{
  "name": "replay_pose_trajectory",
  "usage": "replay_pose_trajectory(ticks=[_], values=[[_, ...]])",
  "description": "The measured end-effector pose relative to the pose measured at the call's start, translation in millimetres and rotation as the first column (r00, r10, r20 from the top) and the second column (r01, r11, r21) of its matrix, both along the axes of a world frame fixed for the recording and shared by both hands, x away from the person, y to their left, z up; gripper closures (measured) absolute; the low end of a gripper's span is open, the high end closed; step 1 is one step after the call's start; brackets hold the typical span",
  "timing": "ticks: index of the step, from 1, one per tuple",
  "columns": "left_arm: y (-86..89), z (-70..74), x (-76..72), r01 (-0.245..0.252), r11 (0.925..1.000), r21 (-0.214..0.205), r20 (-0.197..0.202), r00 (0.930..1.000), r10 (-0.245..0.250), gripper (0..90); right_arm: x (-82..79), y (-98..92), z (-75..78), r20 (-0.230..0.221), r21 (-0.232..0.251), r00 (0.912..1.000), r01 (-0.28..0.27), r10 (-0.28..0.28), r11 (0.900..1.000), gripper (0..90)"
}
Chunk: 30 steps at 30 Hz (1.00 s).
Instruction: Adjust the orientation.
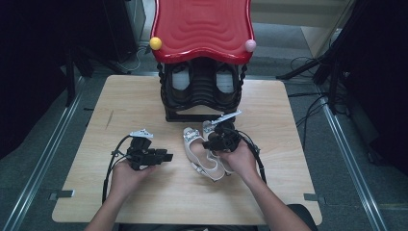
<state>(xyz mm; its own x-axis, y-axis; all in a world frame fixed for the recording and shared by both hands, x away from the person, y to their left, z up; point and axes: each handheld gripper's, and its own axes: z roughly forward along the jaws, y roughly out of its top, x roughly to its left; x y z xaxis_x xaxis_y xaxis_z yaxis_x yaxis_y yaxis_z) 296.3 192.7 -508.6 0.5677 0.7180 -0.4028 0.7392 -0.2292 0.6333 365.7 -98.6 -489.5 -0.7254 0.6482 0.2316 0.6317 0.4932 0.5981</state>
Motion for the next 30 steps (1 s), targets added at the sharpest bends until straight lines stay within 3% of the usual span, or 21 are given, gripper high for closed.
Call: replay_pose_trajectory(ticks=[3, 8, 16, 20, 25, 27, 28, 30], values=[[0.2, 0.3, 0.1, 0.001, 1.0000, -0.003, 0.000, 1.0000, -0.001, 58.5, -0.9, -1.2, 2.1, -0.008, -0.016, 0.9999, 0.013, -0.013, 0.9998, 60.9], [-0.2, 0.3, 1.7, 0.005, 1.0000, 0.001, 0.001, 1.0000, -0.005, 58.5, -1.4, -2.5, 5.1, -0.076, -0.015, 0.9968, 0.024, -0.025, 0.9996, 55.8], [-1.4, 2.3, 4.5, 0.015, 0.9999, 0.004, 0.013, 0.9998, -0.015, 58.5, -2.1, -5.7, 8.1, -0.080, -0.064, 0.9963, 0.026, -0.031, 0.9976, 57.1], [-1.1, 2.3, 7.2, 0.012, 0.9999, 0.001, 0.014, 0.9998, -0.012, 58.4, 1.1, -10.2, 4.8, -0.116, -0.043, 0.9928, 0.026, -0.031, 0.9987, 61.4], [-1.0, 2.8, 9.2, 0.008, 1.0000, 0.001, 0.017, 0.9998, -0.008, 58.4, 3.3, -2.4, -1.5, -0.131, -0.059, 0.9912, 0.012, -0.020, 0.9982, 62.5], [-0.8, 2.9, 9.8, 0.004, 1.0000, 0.000, 0.019, 0.9998, -0.004, 58.2, 1.7, 4.8, -4.3, -0.129, -0.094, 0.9913, 0.013, -0.025, 0.9954, 60.8], [-0.5, 3.1, 10.1, 0.003, 1.0000, 0.002, 0.021, 0.9998, -0.003, 58.1, 1.0, 6.9, -5.1, -0.114, -0.112, 0.9933, 0.008, -0.021, 0.9937, 62.7], [0.6, 3.7, 10.9, 0.005, 1.0000, 0.000, 0.021, 0.9998, -0.005, 57.9, -2.7, 15.6, -9.2, -0.060, -0.194, 0.9981, 0.004, -0.016, 0.9810, 65.7]])
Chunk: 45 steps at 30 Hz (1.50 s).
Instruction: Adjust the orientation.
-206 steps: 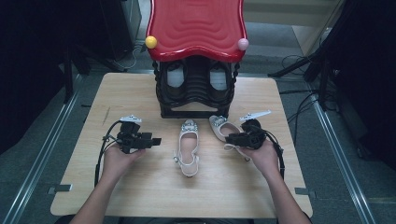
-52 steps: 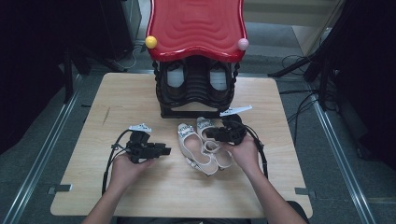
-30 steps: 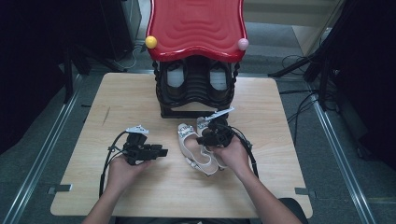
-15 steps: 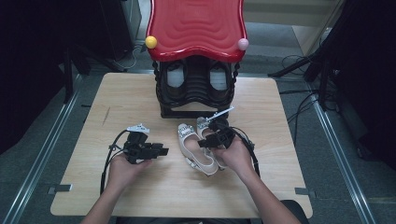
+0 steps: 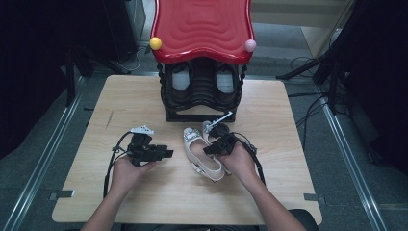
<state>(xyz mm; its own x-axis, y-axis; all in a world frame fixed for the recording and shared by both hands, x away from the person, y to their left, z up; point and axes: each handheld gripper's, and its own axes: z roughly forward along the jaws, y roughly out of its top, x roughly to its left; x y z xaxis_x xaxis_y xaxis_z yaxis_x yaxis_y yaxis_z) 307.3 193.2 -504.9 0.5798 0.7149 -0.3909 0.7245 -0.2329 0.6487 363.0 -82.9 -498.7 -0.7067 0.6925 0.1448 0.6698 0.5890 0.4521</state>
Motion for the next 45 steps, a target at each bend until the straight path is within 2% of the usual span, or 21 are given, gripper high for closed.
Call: replay_pose_trajectory(ticks=[2, 4, 8, 13, 15, 16, 18, 21, 26, 28, 29, 32, 36, 37, 41, 42, 43, 45], values=[[0.5, 0.5, 0.3, -0.003, 1.0000, -0.004, 0.002, 1.0000, 0.003, 57.5, -3.2, 6.5, -1.7, 0.041, -0.050, 0.9991, -0.004, 0.006, 0.9988, 68.7], [1.5, 1.4, 0.3, -0.003, 1.0000, -0.002, 0.006, 1.0000, 0.003, 57.4, -3.1, 8.0, -2.3, 0.056, -0.060, 0.9984, -0.010, 0.014, 0.9982, 71.6], [4.1, 2.3, 1.4, -0.009, 0.9999, -0.004, 0.009, 0.9999, 0.009, 57.4, 2.6, 0.8, -3.4, 0.025, -0.014, 0.9997, 0.000, 0.001, 0.9999, 77.0], [9.2, 3.7, 3.4, -0.019, 0.9998, 0.000, 0.012, 0.9997, 0.019, 57.1, 2.1, 0.1, -1.7, 0.032, -0.013, 0.9995, 0.003, -0.002, 0.9999, 81.1], [10.7, 4.1, 4.0, -0.027, 0.9996, -0.002, 0.012, 0.9996, 0.027, 55.8, 3.8, -3.2, 0.6, 0.025, 0.017, 0.9997, -0.001, 0.000, 0.9999, 82.2], [11.6, 4.4, 4.5, -0.027, 0.9996, 0.004, 0.011, 0.9996, 0.027, 54.7, 4.8, -4.6, 1.8, 0.004, 0.042, 1.0000, 0.000, 0.000, 0.9991, 82.3], [12.5, 5.2, 4.7, -0.027, 0.9996, 0.004, 0.018, 0.9995, 0.027, 50.5, 5.4, -6.3, 3.6, -0.017, 0.058, 0.9997, -0.017, 0.018, 0.9982, 82.6], [15.6, 6.6, 4.6, -0.019, 0.9998, -0.007, 0.031, 0.9993, 0.020, 46.1, 4.9, -7.7, 8.4, -0.020, 0.075, 0.9990, -0.037, 0.039, 0.9965, 82.7], [24.3, 5.4, 6.4, -0.015, 0.9998, -0.014, -0.005, 0.9999, 0.015, 41.0, 3.3, -11.1, 21.0, 0.000, 0.095, 0.9938, -0.110, 0.111, 0.9893, 82.5], [28.0, 5.5, 7.1, -0.023, 0.9996, -0.019, -0.002, 0.9997, 0.023, 40.5, 3.6, -11.5, 25.1, 0.005, 0.077, 0.9883, -0.152, 0.152, 0.9854, 82.5], [30.1, 5.8, 7.5, -0.023, 0.9995, -0.023, -0.004, 0.9997, 0.023, 40.2, 3.4, -10.6, 28.9, -0.002, 0.051, 0.9851, -0.172, 0.172, 0.9838, 82.5], [35.3, 6.5, 7.8, -0.040, 0.9989, -0.027, 0.003, 0.9992, 0.040, 39.9, 3.2, -7.5, 39.1, 0.001, -0.018, 0.9662, -0.258, 0.258, 0.9661, 82.3], [43.5, 7.3, 7.9, -0.048, 0.9979, -0.043, 0.001, 0.9989, 0.048, 39.7, 3.7, -3.9, 55.6, 0.005, -0.049, 0.9290, -0.369, 0.370, 0.9280, 82.2], [46.3, 7.5, 8.0, -0.049, 0.9978, -0.043, 0.001, 0.9988, 0.049, 39.7, 4.5, -2.9, 61.8, 0.008, -0.057, 0.9092, -0.415, 0.416, 0.9080, 82.2], [54.4, 8.7, 7.3, -0.071, 0.9952, -0.067, -0.004, 0.9975, 0.071, 39.2, 9.1, 1.6, 80.4, 0.006, -0.066, 0.8597, -0.509, 0.511, 0.8581, 82.0], [56.1, 8.8, 7.4, -0.071, 0.9952, -0.068, -0.003, 0.9975, 0.071, 39.1, 10.0, 3.6, 86.6, 0.009, -0.063, 0.8428, -0.537, 0.538, 0.8415, 82.0], [57.6, 9.0, 7.4, -0.072, 0.9952, -0.066, -0.004, 0.9974, 0.072, 39.0, 11.1, 5.3, 91.5, 0.009, -0.062, 0.8299, -0.556, 0.558, 0.8286, 82.0], [59.6, 9.4, 7.3, -0.080, 0.9940, -0.075, -0.010, 0.9967, 0.080, 39.0, 12.7, 8.6, 101.9, 0.007, -0.059, 0.8075, -0.588, 0.590, 0.8064, 81.9]])
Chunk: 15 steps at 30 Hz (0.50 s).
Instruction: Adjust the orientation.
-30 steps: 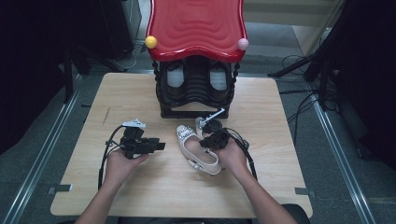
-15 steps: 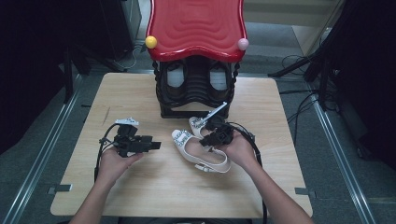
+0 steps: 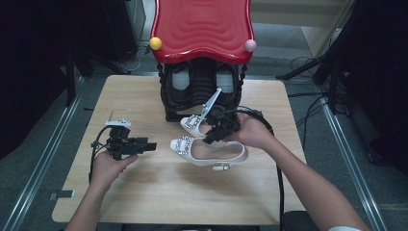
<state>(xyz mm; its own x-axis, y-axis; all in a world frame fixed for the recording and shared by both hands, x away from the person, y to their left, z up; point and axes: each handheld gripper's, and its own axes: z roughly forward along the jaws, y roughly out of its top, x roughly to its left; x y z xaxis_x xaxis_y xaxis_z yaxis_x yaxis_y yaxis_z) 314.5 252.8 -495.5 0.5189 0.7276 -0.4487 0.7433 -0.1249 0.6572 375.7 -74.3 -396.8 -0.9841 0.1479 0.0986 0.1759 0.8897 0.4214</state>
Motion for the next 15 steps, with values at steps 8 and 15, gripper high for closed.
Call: replay_pose_trajectory(ticks=[8, 15], values=[[9.2, 1.8, -0.5, -0.016, 0.9998, -0.007, 0.007, 0.9998, 0.016, 39.1, 5.2, 9.9, 34.9, 0.004, 0.022, 0.9967, -0.081, 0.081, 0.9965, 81.6], [11.1, 1.7, -0.2, -0.019, 0.9998, -0.011, 0.005, 0.9998, 0.019, 39.0, 7.5, 9.7, 65.1, -0.006, 0.080, 0.9968, -0.079, 0.079, 0.9937, 81.5]])
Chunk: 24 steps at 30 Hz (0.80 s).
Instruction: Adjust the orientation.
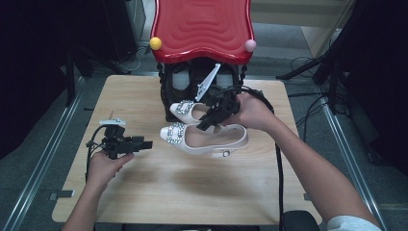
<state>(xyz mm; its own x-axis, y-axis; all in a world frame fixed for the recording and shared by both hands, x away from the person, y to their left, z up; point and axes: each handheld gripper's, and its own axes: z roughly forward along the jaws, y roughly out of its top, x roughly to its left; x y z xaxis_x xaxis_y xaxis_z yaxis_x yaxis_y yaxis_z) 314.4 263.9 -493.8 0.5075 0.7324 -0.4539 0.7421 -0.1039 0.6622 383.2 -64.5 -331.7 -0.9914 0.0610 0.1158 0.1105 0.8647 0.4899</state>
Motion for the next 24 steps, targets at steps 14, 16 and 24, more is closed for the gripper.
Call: replay_pose_trajectory(ticks=[14, 16, 24], values=[[0.0, 0.6, -0.7, -0.004, 0.9999, -0.011, -0.002, 1.0000, 0.004, 39.1, -0.2, -7.6, 74.7, -0.010, 0.196, 0.9992, 0.040, -0.039, 0.9799, 81.4], [0.2, 1.9, -1.7, -0.006, 0.9996, -0.027, 0.010, 0.9999, 0.007, 39.1, 1.1, -9.6, 85.2, -0.014, 0.221, 0.9981, 0.062, -0.060, 0.9734, 81.4], [2.1, 2.3, -0.6, -0.008, 0.9998, -0.018, 0.003, 1.0000, 0.008, 39.3, 8.8, -18.6, 117.8, -0.054, 0.324, 0.9851, 0.172, -0.163, 0.9302, 81.4]])
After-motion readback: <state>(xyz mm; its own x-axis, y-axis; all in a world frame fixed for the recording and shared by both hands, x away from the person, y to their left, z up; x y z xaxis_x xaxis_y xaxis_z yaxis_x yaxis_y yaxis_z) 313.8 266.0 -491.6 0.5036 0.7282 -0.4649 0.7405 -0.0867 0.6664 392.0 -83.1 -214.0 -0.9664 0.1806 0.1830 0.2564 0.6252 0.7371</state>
